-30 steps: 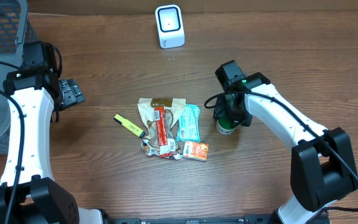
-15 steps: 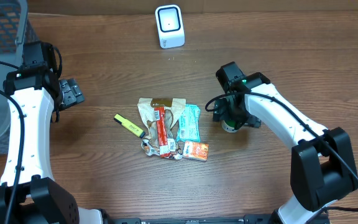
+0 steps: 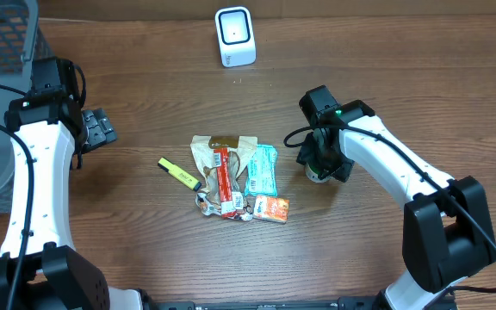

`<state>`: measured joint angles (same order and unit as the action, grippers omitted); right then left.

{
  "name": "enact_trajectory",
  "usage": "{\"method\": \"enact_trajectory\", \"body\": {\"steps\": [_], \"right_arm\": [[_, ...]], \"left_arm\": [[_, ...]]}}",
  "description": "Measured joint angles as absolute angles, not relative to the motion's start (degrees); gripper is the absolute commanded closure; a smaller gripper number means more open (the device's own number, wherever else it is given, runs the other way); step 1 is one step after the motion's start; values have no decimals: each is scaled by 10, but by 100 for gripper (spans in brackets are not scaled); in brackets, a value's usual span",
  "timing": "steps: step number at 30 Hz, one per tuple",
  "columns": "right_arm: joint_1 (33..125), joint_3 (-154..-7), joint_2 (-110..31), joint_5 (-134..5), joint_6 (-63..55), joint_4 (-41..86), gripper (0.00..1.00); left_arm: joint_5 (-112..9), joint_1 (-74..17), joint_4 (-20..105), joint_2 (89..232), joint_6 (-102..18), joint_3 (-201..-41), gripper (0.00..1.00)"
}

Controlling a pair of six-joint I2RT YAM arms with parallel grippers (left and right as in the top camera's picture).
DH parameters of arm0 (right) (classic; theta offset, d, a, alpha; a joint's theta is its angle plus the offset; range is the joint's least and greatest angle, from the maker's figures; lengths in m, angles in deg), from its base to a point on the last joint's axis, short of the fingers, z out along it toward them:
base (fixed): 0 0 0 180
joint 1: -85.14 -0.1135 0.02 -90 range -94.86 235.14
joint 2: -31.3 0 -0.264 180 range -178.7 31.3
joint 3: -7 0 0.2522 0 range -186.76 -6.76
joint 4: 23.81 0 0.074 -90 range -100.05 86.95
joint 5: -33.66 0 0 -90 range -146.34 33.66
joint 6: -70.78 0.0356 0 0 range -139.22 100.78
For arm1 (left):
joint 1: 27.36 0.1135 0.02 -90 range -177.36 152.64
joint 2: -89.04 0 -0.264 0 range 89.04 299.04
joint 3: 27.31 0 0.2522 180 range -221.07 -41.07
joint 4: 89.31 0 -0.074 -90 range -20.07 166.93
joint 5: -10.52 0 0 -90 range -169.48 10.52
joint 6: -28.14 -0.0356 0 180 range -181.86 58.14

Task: Scan the item barcode

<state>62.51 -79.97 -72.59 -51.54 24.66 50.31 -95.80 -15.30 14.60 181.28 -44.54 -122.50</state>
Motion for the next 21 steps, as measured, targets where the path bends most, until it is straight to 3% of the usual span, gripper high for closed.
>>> {"method": "enact_trajectory", "body": {"steps": [4, 6, 13, 15, 18, 20, 21], "right_arm": [[625, -800, -726, -512, 226, 500, 38], [625, -800, -726, -511, 192, 498, 44], [625, -800, -726, -509, 50, 495, 42], [625, -800, -726, -508, 8, 496, 38], [625, -800, -726, -508, -53, 496, 24], [625, -800, -726, -508, -74, 496, 3], [625, -800, -726, -506, -85, 498, 0]], "left_arm": [[-958, -153, 146, 1813, -445, -1225, 0], [-958, -153, 146, 1813, -445, -1225, 0], [-958, -153, 146, 1813, -445, -1225, 0], [-958, -153, 146, 1813, -445, -1225, 0], [-958, -153, 146, 1813, -445, -1225, 0], [-958, -153, 146, 1813, -445, -1225, 0], [-958, -153, 146, 1813, -445, -1225, 0]]}}
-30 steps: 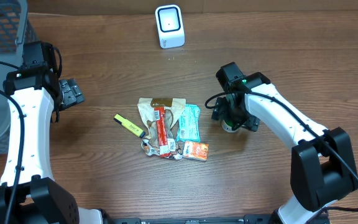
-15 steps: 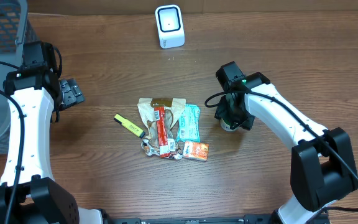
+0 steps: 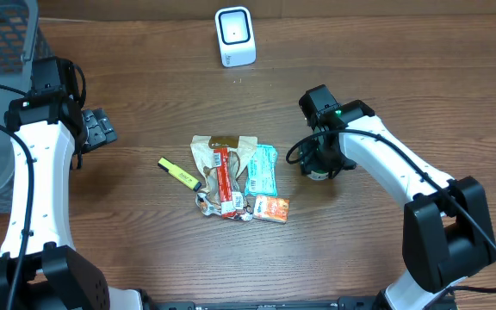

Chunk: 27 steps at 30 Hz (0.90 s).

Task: Scan the item barcode

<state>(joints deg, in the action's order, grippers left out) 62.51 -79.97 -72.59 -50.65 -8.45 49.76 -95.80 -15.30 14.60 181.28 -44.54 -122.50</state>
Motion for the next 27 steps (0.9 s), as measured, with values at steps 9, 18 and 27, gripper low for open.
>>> {"method": "enact_trajectory", "body": {"steps": [9, 18, 27], "right_arm": [[625, -810, -726, -504, -53, 513, 0], [625, -826, -726, -506, 70, 529, 16], [625, -826, -726, -503, 86, 528, 27]], "left_arm": [[-958, -153, 146, 1813, -445, -1225, 0], [-958, -153, 146, 1813, -445, -1225, 0], [-958, -153, 146, 1813, -445, -1225, 0]]}}
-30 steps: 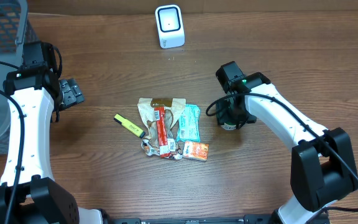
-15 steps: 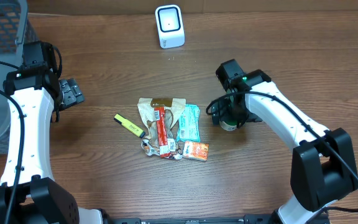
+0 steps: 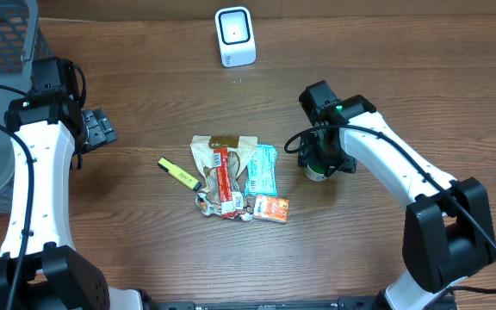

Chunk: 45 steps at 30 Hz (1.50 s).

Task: Scan the item barcode

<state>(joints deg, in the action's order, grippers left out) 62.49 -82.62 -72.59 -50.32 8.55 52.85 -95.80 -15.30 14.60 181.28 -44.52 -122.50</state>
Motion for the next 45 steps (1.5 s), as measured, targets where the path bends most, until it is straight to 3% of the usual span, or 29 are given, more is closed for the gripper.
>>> {"method": "enact_trajectory", "body": {"steps": [12, 17, 45], "right_arm": [[625, -826, -726, -501, 29, 527, 27], [625, -826, -726, -500, 11, 528, 0], [625, -814, -726, -500, 18, 470, 5]], "left_arm": [[-958, -153, 146, 1813, -445, -1225, 0], [-958, -153, 146, 1813, -445, -1225, 0], [-958, -153, 146, 1813, -445, -1225, 0]]}}
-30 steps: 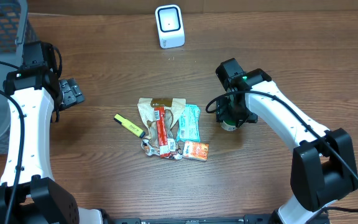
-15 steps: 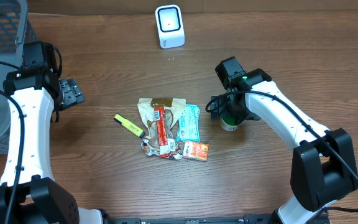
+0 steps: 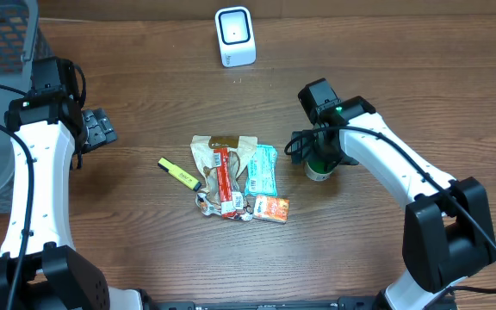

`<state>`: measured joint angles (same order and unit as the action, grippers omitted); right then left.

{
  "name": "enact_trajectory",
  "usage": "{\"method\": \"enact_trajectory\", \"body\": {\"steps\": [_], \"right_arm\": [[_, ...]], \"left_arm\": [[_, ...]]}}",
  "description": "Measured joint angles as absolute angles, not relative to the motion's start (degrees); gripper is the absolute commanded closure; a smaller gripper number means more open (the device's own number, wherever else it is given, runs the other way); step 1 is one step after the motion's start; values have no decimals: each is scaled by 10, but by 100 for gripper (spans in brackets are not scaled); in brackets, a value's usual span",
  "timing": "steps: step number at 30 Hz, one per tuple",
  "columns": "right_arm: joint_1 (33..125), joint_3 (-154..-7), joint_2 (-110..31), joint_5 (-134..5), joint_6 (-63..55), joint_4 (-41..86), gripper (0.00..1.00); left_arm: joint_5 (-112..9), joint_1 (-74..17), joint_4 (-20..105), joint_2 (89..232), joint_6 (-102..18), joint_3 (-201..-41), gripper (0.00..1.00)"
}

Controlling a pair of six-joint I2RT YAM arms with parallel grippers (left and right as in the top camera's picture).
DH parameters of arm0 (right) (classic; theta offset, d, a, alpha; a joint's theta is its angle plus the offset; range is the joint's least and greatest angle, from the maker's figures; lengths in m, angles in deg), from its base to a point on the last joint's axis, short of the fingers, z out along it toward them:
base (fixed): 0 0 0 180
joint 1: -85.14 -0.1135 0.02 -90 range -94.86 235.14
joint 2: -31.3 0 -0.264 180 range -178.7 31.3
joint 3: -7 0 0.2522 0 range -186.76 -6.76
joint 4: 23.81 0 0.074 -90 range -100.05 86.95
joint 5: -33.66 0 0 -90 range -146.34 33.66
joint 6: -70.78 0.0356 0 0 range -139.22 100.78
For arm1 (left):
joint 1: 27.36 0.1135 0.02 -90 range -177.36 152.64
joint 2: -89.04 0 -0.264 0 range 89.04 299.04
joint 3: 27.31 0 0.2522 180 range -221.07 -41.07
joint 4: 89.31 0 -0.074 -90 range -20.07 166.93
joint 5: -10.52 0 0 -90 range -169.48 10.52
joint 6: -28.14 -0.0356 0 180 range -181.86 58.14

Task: Scan the item barcode

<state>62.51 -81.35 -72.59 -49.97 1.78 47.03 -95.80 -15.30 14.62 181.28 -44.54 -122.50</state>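
The white barcode scanner (image 3: 234,36) stands at the table's far edge, its window facing up. A small green-and-white container (image 3: 319,170) stands right of the packet pile. My right gripper (image 3: 315,155) hangs directly over it, and the wrist hides the fingers, so I cannot tell whether they grip it. My left gripper (image 3: 102,128) hovers open at the left side of the table, holding nothing. Between the arms lies a pile of snack packets (image 3: 235,176).
A yellow highlighter (image 3: 178,174) lies left of the pile. An orange packet (image 3: 272,207) sits at the pile's lower right. A grey mesh basket and a grey bin occupy the left edge.
My right wrist has shifted slightly left and back over the green-and-white container, which now shows a little more below it. The left arm and the pile are unchanged.
My right gripper sat low over the small container right of the pile, covering most of it. At each later moment the wrist had shifted a little around the same spot, with the container staying on the table. The left arm has not moved.
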Motion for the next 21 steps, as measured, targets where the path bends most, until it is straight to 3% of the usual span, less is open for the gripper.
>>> {"method": "enact_trajectory", "body": {"steps": [21], "right_arm": [[645, -794, -726, -515, 18, 460, 12]], "left_arm": [[-958, -153, 146, 1813, -445, -1225, 0]]}}
